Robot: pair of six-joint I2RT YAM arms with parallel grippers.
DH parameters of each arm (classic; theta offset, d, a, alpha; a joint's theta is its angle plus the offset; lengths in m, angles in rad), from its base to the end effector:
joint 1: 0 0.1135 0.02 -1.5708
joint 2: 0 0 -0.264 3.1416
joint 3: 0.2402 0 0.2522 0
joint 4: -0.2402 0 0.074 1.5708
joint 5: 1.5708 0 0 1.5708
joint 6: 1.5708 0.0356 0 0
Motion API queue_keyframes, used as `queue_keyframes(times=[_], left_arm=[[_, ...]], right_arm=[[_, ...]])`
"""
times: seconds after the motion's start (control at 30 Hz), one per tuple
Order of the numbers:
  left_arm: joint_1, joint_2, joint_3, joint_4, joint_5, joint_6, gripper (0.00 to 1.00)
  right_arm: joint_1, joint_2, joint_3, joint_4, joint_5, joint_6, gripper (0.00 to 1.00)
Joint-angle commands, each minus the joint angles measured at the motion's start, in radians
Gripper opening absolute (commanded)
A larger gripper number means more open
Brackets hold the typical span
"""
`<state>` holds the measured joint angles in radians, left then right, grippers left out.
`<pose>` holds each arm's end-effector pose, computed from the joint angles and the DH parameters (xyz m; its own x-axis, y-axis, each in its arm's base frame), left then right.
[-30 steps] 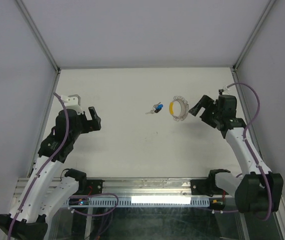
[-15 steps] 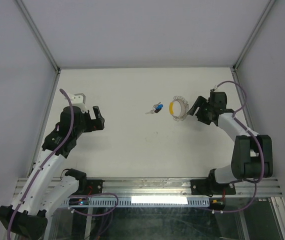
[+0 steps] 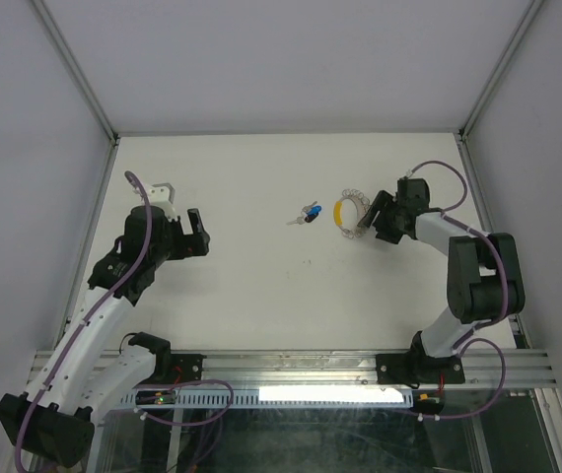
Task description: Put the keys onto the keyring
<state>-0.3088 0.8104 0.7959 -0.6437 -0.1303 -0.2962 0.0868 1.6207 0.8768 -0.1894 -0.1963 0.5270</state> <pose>0.1637 -0.0474 0.2944 -0.6168 -0.1070 -0.7798 0.0245 0.9876 -0.1549 0.3171 0.0346 0.1679 -0.7929 0.4262 -0.4356 0.2292 0.8709 0.4348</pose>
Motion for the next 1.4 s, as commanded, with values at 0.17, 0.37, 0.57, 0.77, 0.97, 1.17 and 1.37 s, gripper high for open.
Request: queue_keyframes(times=[0.17, 0.37, 0.57, 0.77, 0.97, 1.17, 1.37], left_arm=[[-0.009, 0.026, 0.023, 0.098, -0.046, -0.007, 0.99], [-0.009, 0.039, 0.011, 0.104, -0.038, 0.024, 0.99], [-0.009, 0.021, 0.005, 0.111, -0.024, 0.029, 0.99], [-0.009, 0.005, 0.002, 0.116, -0.01, 0.035, 0.99], [-0.009, -0.008, -0.001, 0.115, -0.004, 0.034, 0.99], [-0.009, -0.023, -0.002, 0.115, 0.013, 0.034, 0.99], [-0.009, -0.017, -0.003, 0.116, 0.03, 0.033, 0.99]], right_arm=[[0.053, 0.058, 0.026, 0.075, 0.067, 0.043, 0.61], [0.067, 0.091, 0.025, 0.077, 0.1, 0.039, 0.52], [0.067, 0.086, 0.018, 0.066, 0.132, 0.021, 0.38], [0.067, 0.045, -0.023, 0.085, 0.146, 0.008, 0.3], [0.068, -0.005, -0.083, 0.146, 0.091, -0.008, 0.22], [0.078, -0.077, -0.138, 0.156, 0.066, -0.021, 0.15], [0.111, -0.214, -0.233, 0.123, 0.093, 0.011, 0.15]])
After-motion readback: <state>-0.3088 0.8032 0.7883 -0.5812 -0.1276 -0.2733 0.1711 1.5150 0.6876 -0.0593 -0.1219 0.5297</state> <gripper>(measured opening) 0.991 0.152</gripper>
